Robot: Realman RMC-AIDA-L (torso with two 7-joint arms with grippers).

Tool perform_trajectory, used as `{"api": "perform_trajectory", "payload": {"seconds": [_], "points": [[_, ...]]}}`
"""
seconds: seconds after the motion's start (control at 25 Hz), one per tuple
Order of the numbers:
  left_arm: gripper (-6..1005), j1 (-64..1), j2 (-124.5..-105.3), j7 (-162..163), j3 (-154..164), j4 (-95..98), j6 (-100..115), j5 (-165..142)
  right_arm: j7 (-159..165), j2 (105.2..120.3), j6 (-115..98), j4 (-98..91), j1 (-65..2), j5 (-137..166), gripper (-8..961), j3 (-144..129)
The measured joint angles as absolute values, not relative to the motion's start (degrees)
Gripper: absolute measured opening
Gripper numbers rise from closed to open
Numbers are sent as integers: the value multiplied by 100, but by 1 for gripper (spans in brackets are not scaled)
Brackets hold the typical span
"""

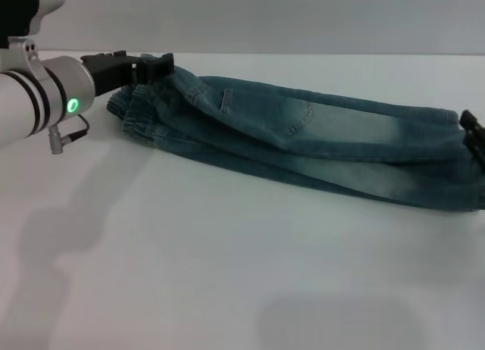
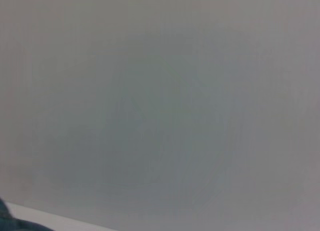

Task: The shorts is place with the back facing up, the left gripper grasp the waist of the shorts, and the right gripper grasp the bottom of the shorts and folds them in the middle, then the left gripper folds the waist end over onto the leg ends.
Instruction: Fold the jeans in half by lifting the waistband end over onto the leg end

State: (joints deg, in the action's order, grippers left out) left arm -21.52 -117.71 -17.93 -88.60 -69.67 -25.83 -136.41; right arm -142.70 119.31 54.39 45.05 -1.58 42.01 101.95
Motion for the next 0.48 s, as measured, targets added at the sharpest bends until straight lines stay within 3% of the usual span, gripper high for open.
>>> {"api": "perform_trajectory", "payload": {"seconds": [0.04, 0.16, 0.48], "points": [[850, -2156, -11770, -1794, -8922, -6964, -2643, -13643, -14375, 11933, 5507, 4396, -210, 4193, 639, 10195], [850, -2196, -11770, -1798, -9060, -6922, -2762, -13651, -14758, 11943, 5757, 3812, -579, 4181, 380, 10108], [849, -2518, -11756, -1812, -9625, -6456, -3335, -13703, -14759, 11944, 5993, 3289, -965, 4161, 193, 10048]]}}
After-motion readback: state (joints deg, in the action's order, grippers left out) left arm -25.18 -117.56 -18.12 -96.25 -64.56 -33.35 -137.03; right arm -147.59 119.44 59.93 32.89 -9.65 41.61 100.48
